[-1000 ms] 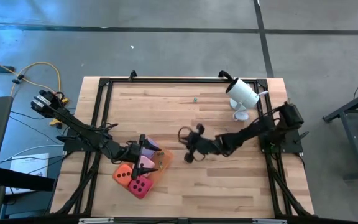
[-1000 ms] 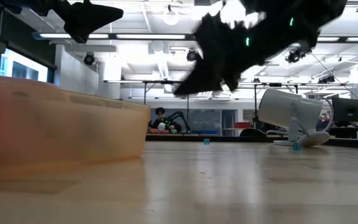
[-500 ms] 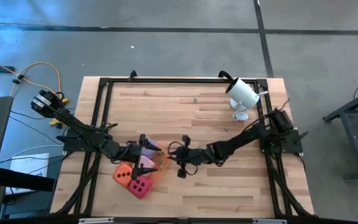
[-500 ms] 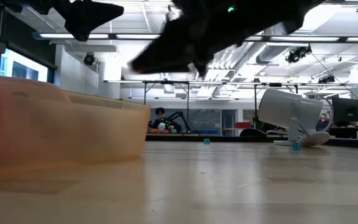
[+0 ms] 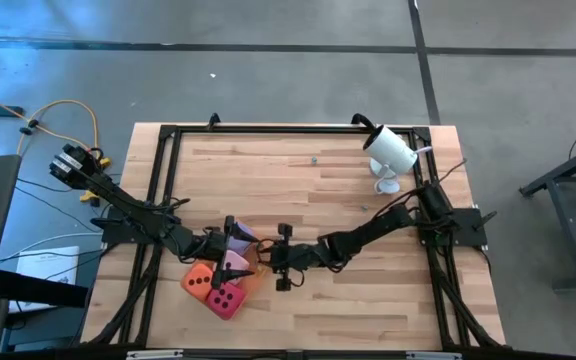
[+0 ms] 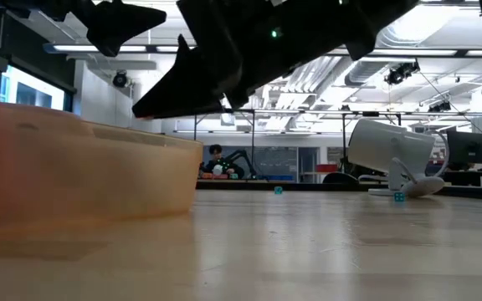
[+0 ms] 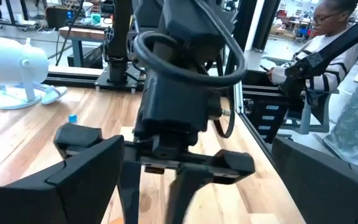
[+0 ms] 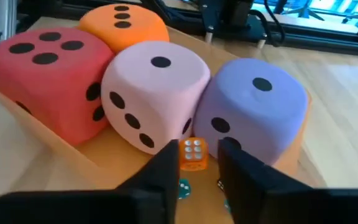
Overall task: Pick & Place Dice
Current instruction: Put the orange and yellow dice into the orange bin, then put the small blue dice into the orange bin
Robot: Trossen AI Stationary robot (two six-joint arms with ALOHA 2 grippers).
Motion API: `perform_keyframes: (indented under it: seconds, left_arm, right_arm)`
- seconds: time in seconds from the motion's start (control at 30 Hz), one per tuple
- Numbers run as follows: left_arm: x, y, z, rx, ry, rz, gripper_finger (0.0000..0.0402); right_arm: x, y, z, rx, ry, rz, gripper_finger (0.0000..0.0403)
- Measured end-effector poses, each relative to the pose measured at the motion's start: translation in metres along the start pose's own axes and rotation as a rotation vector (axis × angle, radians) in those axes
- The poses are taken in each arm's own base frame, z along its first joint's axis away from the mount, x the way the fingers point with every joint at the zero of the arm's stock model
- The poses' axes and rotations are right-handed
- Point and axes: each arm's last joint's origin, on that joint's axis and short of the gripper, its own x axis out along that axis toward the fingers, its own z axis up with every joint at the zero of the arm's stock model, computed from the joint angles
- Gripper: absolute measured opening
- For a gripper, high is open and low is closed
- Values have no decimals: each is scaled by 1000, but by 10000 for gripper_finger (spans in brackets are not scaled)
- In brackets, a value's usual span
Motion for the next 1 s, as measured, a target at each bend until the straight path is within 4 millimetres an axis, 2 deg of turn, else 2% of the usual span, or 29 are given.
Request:
perform_keyframes:
  seconds: [0.2,0.4,0.77,0.9,1.0]
  left_arm:
    - [0,0,-1,1,5,1,397]
    - [0,0,-1,0,5,1,397]
    - [0,0,-2,8,23,4,397]
    - [0,1,-3,12,31,6,397]
    - [0,1,-3,6,32,6,397]
  right_arm:
    - [0,1,1,-5,-4,8,195]
    - [0,1,0,-19,-3,8,248]
    - [0,1,2,-10,-21,0,270]
    - [-2,3,2,-25,-17,-69,270]
    - [-13,6,5,-74,31,-163,270]
